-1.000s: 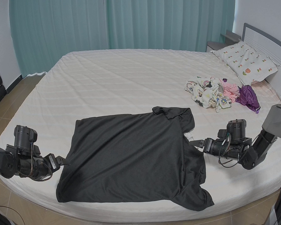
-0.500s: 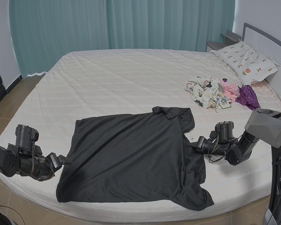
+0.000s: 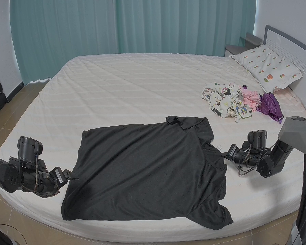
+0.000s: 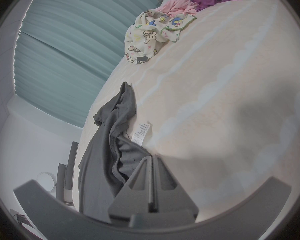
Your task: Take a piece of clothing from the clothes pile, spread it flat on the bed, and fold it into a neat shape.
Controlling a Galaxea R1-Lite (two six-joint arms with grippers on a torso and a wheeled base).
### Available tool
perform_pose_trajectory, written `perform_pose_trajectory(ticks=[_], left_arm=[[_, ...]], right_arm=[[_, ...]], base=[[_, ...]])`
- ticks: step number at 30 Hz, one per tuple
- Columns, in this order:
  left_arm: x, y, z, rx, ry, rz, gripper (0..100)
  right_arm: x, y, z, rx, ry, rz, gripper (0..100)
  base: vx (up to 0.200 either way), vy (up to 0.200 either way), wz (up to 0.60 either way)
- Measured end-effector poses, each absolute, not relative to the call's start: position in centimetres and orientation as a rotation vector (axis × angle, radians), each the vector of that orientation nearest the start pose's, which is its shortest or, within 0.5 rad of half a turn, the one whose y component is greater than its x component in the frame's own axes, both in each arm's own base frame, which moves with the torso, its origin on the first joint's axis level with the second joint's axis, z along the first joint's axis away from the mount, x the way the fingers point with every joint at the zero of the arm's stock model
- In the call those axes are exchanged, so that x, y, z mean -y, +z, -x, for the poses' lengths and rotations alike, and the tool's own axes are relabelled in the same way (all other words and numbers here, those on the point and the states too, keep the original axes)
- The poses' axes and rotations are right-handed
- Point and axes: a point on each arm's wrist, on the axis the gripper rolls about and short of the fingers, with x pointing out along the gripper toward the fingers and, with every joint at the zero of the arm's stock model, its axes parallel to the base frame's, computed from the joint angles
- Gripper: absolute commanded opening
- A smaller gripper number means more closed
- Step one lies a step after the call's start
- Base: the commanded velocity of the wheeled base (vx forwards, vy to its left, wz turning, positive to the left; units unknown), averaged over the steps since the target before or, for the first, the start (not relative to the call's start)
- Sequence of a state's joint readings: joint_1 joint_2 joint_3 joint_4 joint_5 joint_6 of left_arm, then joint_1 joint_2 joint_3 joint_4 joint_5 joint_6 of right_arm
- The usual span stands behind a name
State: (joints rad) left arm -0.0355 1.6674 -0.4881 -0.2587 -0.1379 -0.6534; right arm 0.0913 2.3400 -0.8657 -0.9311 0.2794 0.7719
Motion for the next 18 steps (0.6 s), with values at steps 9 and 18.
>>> perform_pose_trajectory(ticks=[9,18], left_arm=[[1.1,8.4,-22.7,-0.942,0.152,0.649,100],[1.1,8.3,-22.7,-0.944,0.152,0.648,100]], right_arm=[[-1.4,1.3,-36.0,-0.642,0.056,-0.811,0],[0.6,2.2,-34.7,-0.619,-0.001,-0.819,100]], base=[[0.000,0.000,0.00],[0.000,0.000,0.00]])
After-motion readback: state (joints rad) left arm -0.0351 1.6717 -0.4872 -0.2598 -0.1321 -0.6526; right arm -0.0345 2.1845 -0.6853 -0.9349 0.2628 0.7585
